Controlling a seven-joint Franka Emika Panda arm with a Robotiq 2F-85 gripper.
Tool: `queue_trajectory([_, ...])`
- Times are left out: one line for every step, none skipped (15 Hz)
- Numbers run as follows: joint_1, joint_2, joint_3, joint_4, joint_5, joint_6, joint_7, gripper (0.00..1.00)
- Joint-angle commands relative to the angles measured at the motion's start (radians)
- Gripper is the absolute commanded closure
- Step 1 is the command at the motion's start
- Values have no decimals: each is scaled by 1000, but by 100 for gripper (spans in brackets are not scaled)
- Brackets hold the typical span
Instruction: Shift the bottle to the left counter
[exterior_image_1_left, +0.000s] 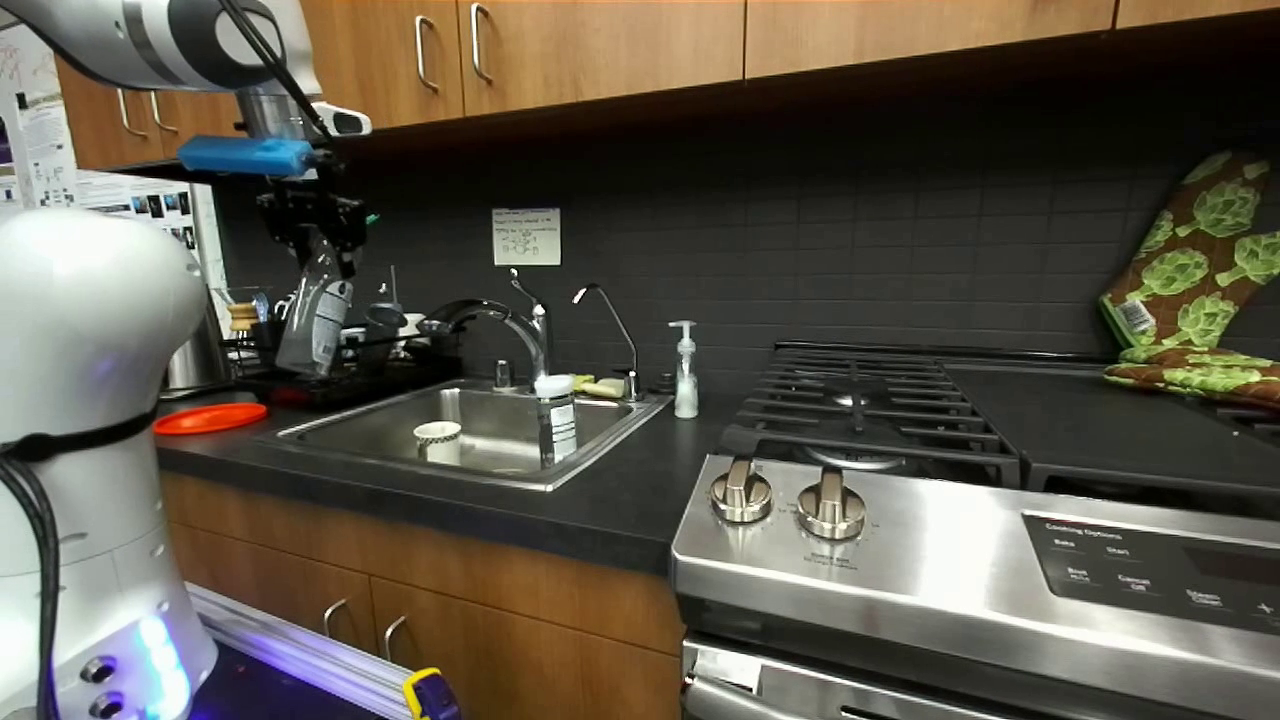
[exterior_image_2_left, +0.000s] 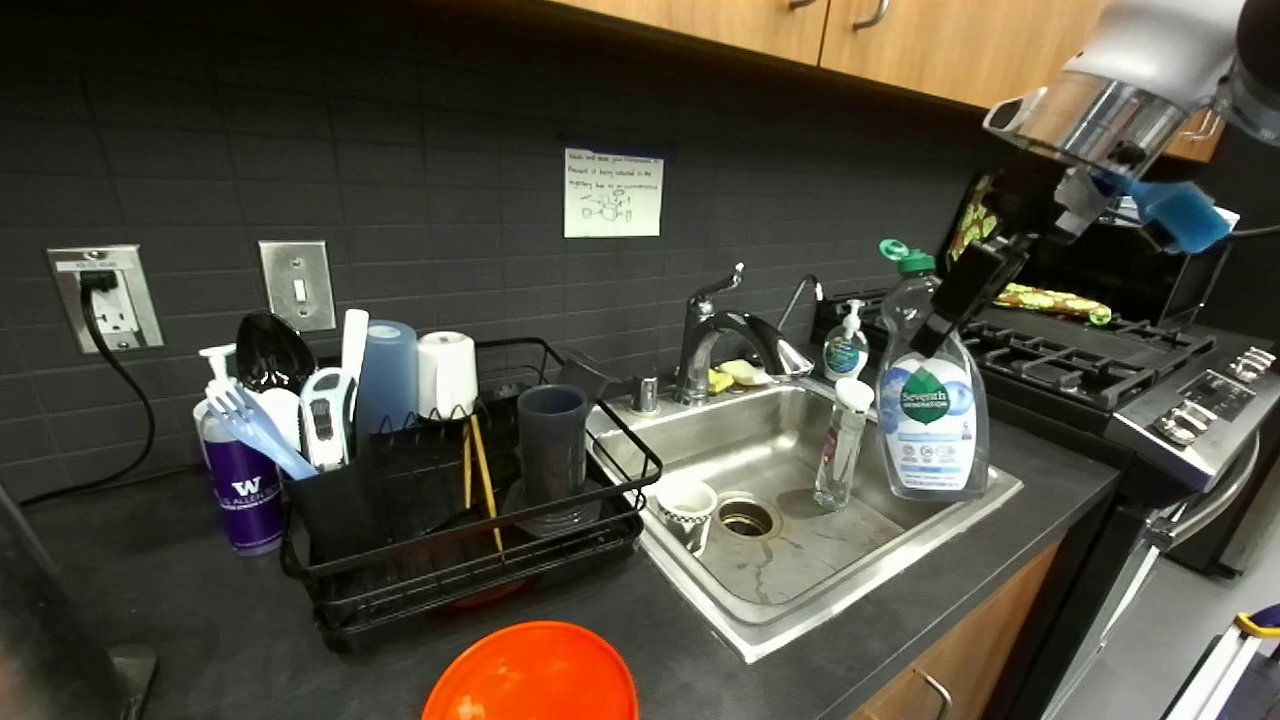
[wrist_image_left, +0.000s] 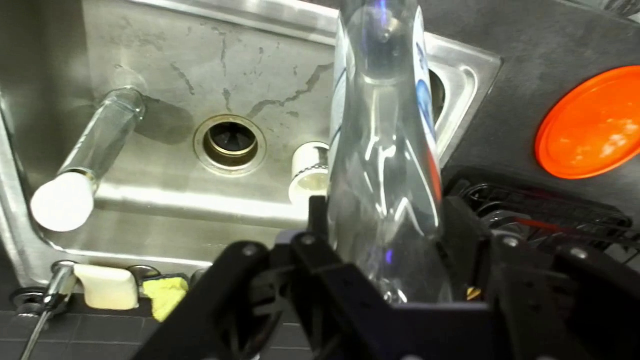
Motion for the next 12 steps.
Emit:
queue_trajectory([57,-11,15,3,60,-1,-35,67])
queue_trajectory([75,-7,20,3,74,7,-44,67])
queue_trajectory([90,-2,25,2,87,19,-55,67])
queue_trajectory([107,6,28,2,102,29,-64,67])
queue_trajectory([123,12,31,2,115,40,-74,67])
queue_trajectory([139,20,33,2,131,52,-85,67])
queue_trajectory([158,29,32,1,151,64,-97,67])
queue_trajectory([174,38,34,0,167,78,-109,67])
queue_trajectory([191,49,34,0,186,98,-124,67])
queue_trajectory([206,62,35,-1,202,122,-136,67])
queue_trajectory([222,79,35,-3,218,151,-152,67])
queue_trajectory([236,98,36,-4,228,186,-169,67])
